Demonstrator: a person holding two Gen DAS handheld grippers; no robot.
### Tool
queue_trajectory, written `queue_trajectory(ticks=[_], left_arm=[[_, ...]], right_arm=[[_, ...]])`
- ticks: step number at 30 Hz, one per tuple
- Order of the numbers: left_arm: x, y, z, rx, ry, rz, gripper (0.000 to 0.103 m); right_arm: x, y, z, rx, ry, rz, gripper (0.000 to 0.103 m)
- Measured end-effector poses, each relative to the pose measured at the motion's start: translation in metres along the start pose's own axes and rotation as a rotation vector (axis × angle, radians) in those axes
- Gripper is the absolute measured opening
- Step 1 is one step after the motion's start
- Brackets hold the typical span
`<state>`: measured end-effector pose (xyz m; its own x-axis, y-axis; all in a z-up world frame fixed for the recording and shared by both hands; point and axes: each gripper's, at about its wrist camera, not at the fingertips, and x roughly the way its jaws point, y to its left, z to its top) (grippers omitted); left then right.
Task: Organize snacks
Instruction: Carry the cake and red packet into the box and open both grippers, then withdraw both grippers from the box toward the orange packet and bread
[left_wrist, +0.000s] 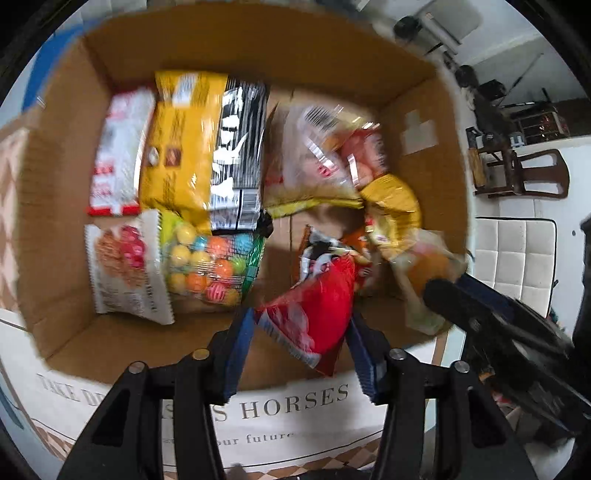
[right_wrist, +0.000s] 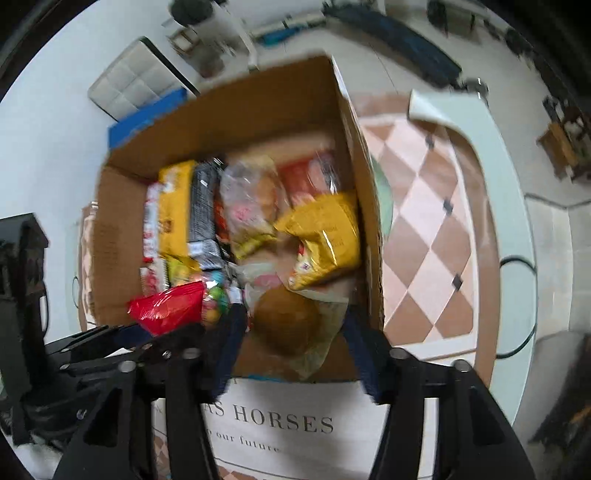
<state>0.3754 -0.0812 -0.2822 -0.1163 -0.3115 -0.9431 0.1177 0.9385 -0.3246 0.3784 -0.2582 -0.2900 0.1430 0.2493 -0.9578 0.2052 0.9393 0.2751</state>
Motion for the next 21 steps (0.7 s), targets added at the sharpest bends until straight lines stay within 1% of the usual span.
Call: queue_trajectory(ticks=[1, 2, 6, 11, 16, 21], left_arm=[[0.005, 0.002, 0.002, 0.001, 0.007, 0.015, 0.074], [0.009, 0.003, 0.003, -0.001, 0.006, 0.032, 0.087], [0.013, 0.009, 0.003, -0.023, 0.007, 0.024, 0.088], [-0.001, 0.011, -0.004, -0.041, -0.035, 0.023, 0.089], [-0.024, 0.018, -0.014, -0.033, -0.095, 0.073, 0.089], [-0.059, 0.017, -0.032, -0.024, -0.203, 0.154, 0.089]], right_arm=[[0.004, -0.001, 0.0, 0.006, 0.0, 0.002, 0.084], [0.005, -0.001, -0.002, 0.002, 0.0, 0.012, 0.084], [0.006, 0.002, -0.004, -0.013, 0.004, -0.003, 0.086], [0.005, 0.004, -0.004, -0.016, 0.002, -0.012, 0.087], [-0.006, 0.011, -0.009, -0.039, -0.023, -0.041, 0.088], [-0.021, 0.02, -0.018, -0.068, -0.062, -0.065, 0.088]])
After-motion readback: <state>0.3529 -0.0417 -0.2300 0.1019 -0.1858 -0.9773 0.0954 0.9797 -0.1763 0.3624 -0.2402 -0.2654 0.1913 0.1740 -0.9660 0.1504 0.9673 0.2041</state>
